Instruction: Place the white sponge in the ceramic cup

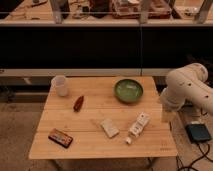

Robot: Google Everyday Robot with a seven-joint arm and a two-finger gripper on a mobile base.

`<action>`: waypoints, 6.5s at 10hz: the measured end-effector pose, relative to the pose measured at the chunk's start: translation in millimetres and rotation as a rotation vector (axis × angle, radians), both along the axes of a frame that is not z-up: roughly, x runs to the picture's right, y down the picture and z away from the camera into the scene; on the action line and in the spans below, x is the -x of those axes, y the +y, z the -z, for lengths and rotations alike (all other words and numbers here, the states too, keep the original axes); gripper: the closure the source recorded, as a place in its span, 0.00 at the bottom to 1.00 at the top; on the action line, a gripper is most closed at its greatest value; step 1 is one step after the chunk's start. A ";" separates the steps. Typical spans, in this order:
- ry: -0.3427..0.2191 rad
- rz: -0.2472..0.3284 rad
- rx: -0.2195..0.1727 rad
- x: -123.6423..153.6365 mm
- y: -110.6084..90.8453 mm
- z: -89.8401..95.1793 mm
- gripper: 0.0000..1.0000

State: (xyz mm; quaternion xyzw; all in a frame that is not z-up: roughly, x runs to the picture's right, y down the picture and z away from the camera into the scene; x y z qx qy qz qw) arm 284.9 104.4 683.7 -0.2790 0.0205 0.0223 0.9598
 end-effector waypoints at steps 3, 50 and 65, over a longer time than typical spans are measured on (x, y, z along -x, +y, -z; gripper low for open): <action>0.000 0.000 0.000 0.0 0.0 0.0 0.35; -0.367 -0.608 -0.041 246.0 107.6 -104.8 0.20; -0.379 -0.679 -0.118 244.8 116.8 -150.3 0.20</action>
